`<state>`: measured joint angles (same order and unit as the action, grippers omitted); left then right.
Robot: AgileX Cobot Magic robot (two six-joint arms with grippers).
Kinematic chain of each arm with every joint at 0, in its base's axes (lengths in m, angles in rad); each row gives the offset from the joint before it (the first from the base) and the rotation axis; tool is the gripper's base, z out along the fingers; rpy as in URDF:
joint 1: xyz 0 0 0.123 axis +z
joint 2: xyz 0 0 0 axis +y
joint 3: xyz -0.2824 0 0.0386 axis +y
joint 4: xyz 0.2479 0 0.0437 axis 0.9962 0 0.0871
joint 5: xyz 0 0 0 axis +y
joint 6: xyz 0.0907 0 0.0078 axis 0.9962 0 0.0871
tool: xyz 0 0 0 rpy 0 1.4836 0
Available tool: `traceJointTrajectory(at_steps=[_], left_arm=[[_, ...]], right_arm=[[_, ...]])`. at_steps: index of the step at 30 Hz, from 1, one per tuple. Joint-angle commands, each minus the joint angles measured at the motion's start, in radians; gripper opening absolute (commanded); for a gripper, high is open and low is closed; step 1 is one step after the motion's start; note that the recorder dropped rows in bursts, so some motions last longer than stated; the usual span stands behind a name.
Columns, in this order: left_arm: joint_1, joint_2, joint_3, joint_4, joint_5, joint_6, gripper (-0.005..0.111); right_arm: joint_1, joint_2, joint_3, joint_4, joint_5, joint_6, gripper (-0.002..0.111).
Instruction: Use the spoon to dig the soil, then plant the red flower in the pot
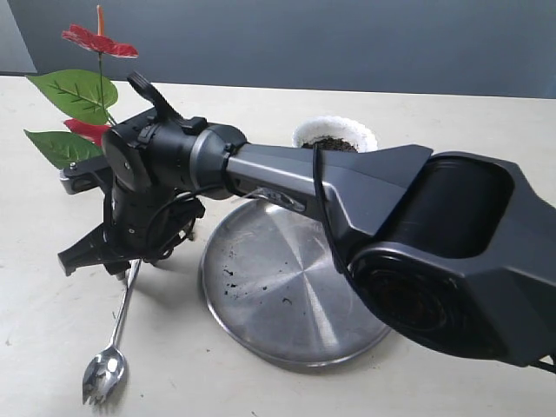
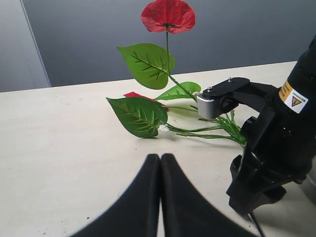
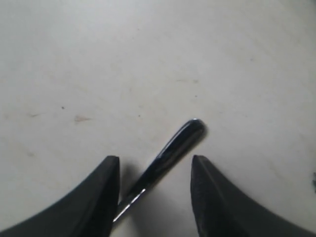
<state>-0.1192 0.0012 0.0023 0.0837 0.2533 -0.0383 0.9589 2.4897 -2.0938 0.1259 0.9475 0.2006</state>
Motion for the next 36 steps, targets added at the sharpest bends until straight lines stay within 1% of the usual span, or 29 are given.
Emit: traceJointTrajectory(at_steps=[1, 4, 6, 7, 12, 14, 15, 20, 25, 28, 33, 34, 36], left_arm=[[-0.005, -0.001, -0.002, 0.000, -0.014, -0.004, 0.001], [-0.005, -0.001, -0.002, 0.000, -0.014, -0.004, 0.001], [-0.005, -0.001, -0.002, 0.000, -0.014, -0.004, 0.001], [-0.005, -0.001, -0.002, 0.000, -0.014, -0.004, 0.001], [-0.005, -0.001, -0.002, 0.000, -0.014, -0.004, 0.001], [-0.005, -0.001, -0.002, 0.000, -0.014, -0.004, 0.001], [-0.005, -0.001, -0.002, 0.000, -0.014, -0.004, 0.001], [-0.005, -0.001, -0.002, 0.000, -0.014, -0.004, 0.001], [-0.005, -0.001, -0.002, 0.000, -0.014, -0.004, 0.001], [-0.005, -0.001, -0.002, 0.000, -0.014, -0.004, 0.001], [-0.005, -0.001, -0.002, 0.000, -0.014, -0.004, 0.001], [-0.005, -0.001, -0.002, 0.000, -0.014, -0.004, 0.001], [-0.005, -0.001, -0.002, 0.000, -0.014, -0.004, 0.001]], right_arm=[[-0.003, 0.017, -0.006, -0.022, 0.023, 0.018, 0.045], [0.000, 0.027, -0.006, -0.017, 0.030, 0.018, 0.045], [0.006, 0.029, -0.006, -0.007, 0.032, 0.018, 0.042], [0.008, 0.029, -0.006, -0.007, 0.032, 0.014, 0.038], [0.014, 0.029, -0.006, 0.015, 0.056, -0.058, 0.008], [0.016, 0.029, -0.006, 0.018, 0.069, -0.076, 0.002], [0.019, 0.029, -0.006, 0.018, 0.071, -0.076, 0.002], [0.019, 0.024, -0.011, 0.043, 0.071, -0.069, 0.002], [0.019, 0.024, -0.074, 0.064, 0.113, -0.069, 0.002], [0.019, 0.024, -0.117, 0.064, 0.149, -0.069, 0.011], [0.019, 0.024, -0.157, 0.064, 0.218, -0.064, 0.031], [0.019, 0.024, -0.162, 0.064, 0.234, -0.048, 0.034], [0.019, 0.024, -0.164, 0.064, 0.274, -0.010, 0.035]])
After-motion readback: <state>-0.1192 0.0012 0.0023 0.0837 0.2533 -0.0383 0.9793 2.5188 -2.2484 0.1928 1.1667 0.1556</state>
